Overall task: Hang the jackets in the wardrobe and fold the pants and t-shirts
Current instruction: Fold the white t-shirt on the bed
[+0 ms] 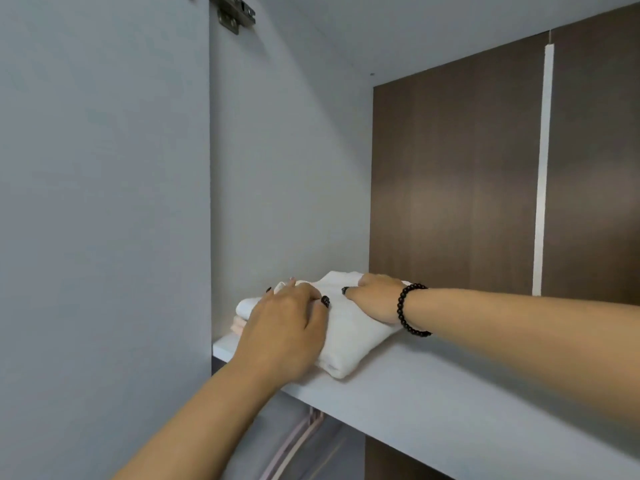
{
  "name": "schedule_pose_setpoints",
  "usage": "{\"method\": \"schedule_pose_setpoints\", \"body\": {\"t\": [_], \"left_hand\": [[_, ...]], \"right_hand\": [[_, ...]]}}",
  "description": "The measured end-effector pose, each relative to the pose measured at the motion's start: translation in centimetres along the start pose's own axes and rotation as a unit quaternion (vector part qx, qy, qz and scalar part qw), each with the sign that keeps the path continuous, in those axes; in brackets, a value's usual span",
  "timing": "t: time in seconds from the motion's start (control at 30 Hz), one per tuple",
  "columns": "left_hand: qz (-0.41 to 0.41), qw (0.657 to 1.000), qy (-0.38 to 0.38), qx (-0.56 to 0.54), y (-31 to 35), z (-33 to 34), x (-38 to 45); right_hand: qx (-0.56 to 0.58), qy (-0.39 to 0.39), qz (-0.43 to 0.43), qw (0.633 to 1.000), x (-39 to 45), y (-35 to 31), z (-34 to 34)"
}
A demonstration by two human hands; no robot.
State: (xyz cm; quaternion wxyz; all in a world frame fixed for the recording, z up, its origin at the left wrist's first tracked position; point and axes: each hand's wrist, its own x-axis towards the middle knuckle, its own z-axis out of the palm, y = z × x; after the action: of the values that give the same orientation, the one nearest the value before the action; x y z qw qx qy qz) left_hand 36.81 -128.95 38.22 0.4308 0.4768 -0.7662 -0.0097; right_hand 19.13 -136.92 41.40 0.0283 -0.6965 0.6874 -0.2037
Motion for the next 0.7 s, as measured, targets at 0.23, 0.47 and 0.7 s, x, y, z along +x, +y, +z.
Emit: {"method": "schedule_pose_setpoints", "body": {"t": [0.23, 0.47, 0.7], "left_hand": [[-0.035, 0.988, -0.130, 0.072, -3.3, 1.8, 2.2], [-0.032, 0.984, -0.157, 0.083, -4.6, 2.6, 3.4], [-0.051, 0.978, -0.178, 0.092, -4.2, 1.7, 2.3]], "right_hand": [[0.035, 0.064, 0.029, 0.997, 1.5, 0.7, 2.0], [0.048, 0.073, 0.041, 0.995, 2.7, 0.9, 2.5], [0.095, 0.075, 0.096, 0.988, 0.3, -0.1, 1.6]]}}
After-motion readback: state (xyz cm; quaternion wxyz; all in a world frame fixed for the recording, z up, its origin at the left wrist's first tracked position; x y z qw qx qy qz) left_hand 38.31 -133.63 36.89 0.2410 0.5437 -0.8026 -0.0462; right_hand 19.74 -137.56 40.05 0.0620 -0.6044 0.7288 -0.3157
